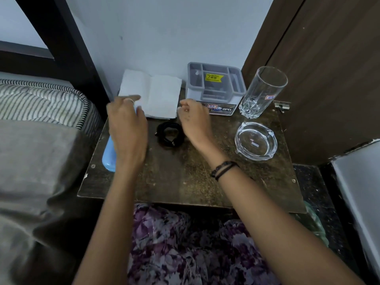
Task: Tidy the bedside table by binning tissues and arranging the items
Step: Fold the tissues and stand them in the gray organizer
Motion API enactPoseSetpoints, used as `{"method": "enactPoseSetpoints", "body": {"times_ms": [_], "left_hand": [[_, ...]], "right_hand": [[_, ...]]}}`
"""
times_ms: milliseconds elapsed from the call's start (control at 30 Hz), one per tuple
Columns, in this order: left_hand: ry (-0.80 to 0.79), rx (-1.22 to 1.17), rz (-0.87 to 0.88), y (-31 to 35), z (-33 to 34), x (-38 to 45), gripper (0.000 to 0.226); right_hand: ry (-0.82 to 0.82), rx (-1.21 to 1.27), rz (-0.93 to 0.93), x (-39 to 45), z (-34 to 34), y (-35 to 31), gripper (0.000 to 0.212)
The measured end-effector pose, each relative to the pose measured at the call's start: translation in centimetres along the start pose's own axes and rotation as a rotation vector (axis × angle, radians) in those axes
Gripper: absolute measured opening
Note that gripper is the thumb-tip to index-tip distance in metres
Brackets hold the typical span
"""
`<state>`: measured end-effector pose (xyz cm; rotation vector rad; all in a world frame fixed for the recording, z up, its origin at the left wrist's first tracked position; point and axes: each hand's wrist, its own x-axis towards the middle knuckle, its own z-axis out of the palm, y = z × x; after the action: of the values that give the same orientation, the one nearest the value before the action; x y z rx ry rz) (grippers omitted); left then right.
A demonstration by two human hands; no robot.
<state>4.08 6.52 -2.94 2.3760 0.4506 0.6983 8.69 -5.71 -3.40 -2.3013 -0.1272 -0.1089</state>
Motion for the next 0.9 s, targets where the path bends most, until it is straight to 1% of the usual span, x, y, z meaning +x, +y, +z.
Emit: {"method": "enactPoseSetpoints", "body": {"times_ms": [33, 100, 167, 200, 367, 433, 533, 633, 700, 767, 833, 900], "left_hand": [[-0.048, 0.062, -0.024, -0.9, 0.3, 1.8, 0.032], [-0.215, 0.169, -0.128, -2.7, 0.9, 4.6, 0.034], [-0.364, 0.218, -0.214, -3.5, 1.4, 6.2, 0.035], [-0.389, 0.224, -0.217, -3.7, 1.6, 6.6, 0.035], [-0.394, 0.244, -0.169, -3.9, 2.0, 6.9, 0.035], [-0.405, 0.23, -0.161, -4.0, 2.1, 6.8, 0.035], [-0.429, 0.137, -0.171, -3.8, 1.9, 6.8, 0.034], [-0.419, 0.013, -0.195, -3.2, 1.6, 6.6, 0.034], [-0.379, -0.047, -0.171, -2.3, 1.3, 6.1, 0.035], [-0.326, -0.135, -0.153, -1.2, 0.8, 5.4, 0.035], [-0.302, -0.286, -0.194, -0.1, 0.1, 4.4, 0.036], [-0.301, -0.489, -0.264, 1.2, -0.8, 3.1, 0.045]], "right_hand": [[-0.034, -0.017, 0.019, 0.7, 0.7, -0.4, 0.018], [-0.078, -0.044, 0.062, 1.5, 1.9, -1.0, 0.014], [-0.067, -0.023, 0.107, 2.0, 3.1, -1.5, 0.025], [-0.052, 0.016, 0.136, 2.1, 3.6, -1.8, 0.028], [0.063, 0.368, 0.343, 2.7, 4.6, -2.9, 0.048], [0.058, 0.516, 0.42, 3.0, 4.6, -3.0, 0.055], [0.005, 0.687, 0.507, 3.3, 4.3, -3.5, 0.054], [0.018, 0.704, 0.485, 2.9, 3.4, -4.0, 0.051], [0.008, 0.726, 0.446, 2.1, 2.2, -4.6, 0.049], [-0.011, 0.807, 0.393, 1.0, 0.5, -5.2, 0.047], [-0.018, 0.916, 0.347, -0.4, -1.6, -5.7, 0.047], [-0.014, 1.0, 0.325, -2.0, -3.9, -5.7, 0.049]]}}
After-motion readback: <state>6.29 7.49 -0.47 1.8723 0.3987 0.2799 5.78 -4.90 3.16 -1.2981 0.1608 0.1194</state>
